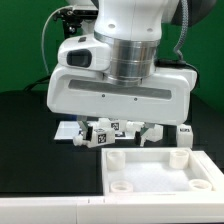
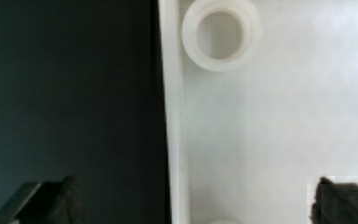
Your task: Assemble square table
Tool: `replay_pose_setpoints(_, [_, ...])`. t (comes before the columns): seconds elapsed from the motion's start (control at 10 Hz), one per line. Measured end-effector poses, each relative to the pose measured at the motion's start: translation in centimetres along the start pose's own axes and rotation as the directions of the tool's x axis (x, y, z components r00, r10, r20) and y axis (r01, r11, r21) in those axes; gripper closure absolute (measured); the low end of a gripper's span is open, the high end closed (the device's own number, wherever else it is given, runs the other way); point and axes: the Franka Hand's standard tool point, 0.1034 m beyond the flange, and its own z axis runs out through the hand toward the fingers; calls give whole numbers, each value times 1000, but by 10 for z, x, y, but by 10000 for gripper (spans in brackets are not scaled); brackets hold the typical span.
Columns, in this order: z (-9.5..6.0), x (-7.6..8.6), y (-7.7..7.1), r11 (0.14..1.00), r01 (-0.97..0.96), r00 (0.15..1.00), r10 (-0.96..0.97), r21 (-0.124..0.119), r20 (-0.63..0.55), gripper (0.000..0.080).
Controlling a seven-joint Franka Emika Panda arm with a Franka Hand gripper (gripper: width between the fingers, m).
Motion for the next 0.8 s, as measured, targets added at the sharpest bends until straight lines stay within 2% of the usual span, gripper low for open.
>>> replay_pose_setpoints(0.1, [-1,-3,-4,1000,12,1000,-12,2,2,151])
replay_pose_setpoints(0.3, [-9,-29,-32,1000,22,1000,-21,23,-3,151])
replay_pose_setpoints(0.4, [-12,-44,-49,1000,22,1000,-22,21,-23,151])
replay_pose_setpoints(0.5, [-12,-46,-53,1000,29,999,-28,4,-36,151])
replay_pose_setpoints(0.8, [-11,-47,-53,1000,30,999,-30,5,-35,151])
